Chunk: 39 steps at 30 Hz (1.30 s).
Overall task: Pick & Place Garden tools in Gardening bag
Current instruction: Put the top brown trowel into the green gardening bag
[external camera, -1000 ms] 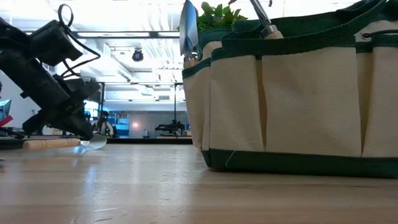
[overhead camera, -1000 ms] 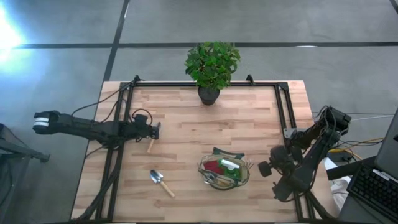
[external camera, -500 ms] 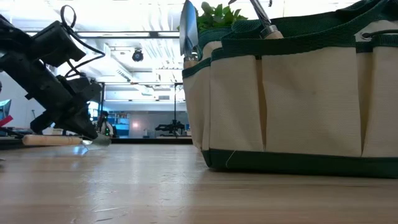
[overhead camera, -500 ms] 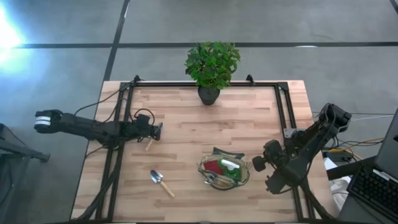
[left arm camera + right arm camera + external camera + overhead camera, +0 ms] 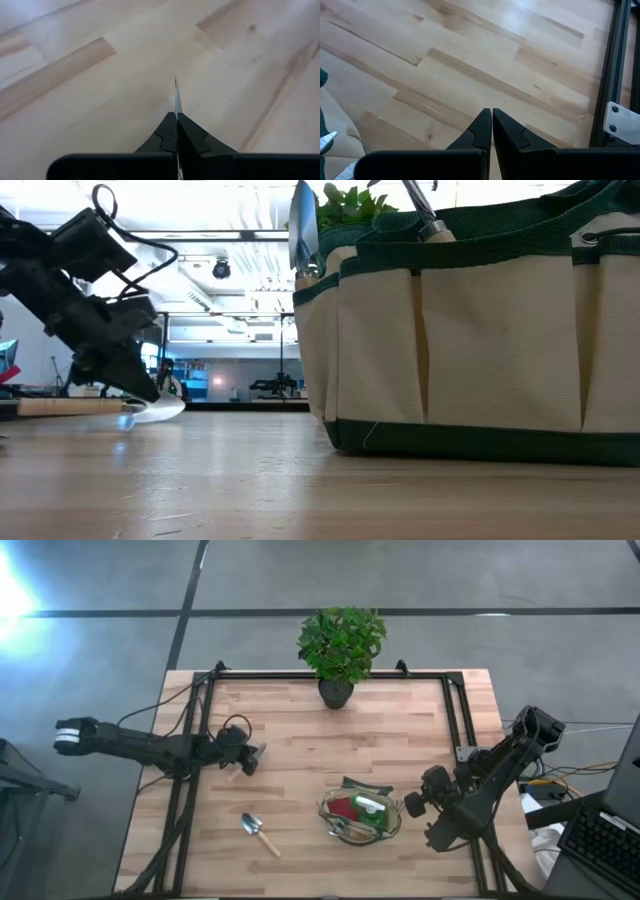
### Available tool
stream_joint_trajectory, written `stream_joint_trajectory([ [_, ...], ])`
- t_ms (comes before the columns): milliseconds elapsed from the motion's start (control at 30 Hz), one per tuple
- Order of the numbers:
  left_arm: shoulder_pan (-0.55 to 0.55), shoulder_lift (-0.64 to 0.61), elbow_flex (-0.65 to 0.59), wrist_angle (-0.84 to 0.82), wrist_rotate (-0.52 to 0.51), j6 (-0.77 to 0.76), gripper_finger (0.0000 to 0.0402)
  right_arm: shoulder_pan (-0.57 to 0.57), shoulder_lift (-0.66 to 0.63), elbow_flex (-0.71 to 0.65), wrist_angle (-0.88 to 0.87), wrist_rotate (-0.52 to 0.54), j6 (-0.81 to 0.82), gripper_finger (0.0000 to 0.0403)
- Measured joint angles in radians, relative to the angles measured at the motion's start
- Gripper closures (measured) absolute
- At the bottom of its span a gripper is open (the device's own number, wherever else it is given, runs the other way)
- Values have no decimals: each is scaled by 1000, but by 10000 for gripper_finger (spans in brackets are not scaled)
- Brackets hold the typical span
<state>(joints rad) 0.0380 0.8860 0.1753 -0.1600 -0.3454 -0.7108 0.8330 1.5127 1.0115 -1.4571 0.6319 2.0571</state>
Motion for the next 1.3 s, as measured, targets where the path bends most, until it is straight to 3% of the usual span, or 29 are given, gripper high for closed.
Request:
stream_joint_trajectory([
  [500, 0, 1, 58, -12, 45, 229, 401, 0, 0, 0, 3, 0, 0, 394],
  [733, -1, 2, 114, -56, 142, 340, 401, 0, 0, 0, 5, 0, -1, 394],
  [967, 0, 1, 152, -196, 150, 371, 401, 0, 0, 0, 7, 0, -8, 394],
  [1300, 0, 1, 208, -130, 143, 384, 401, 0, 0, 0, 9, 0, -8, 394],
])
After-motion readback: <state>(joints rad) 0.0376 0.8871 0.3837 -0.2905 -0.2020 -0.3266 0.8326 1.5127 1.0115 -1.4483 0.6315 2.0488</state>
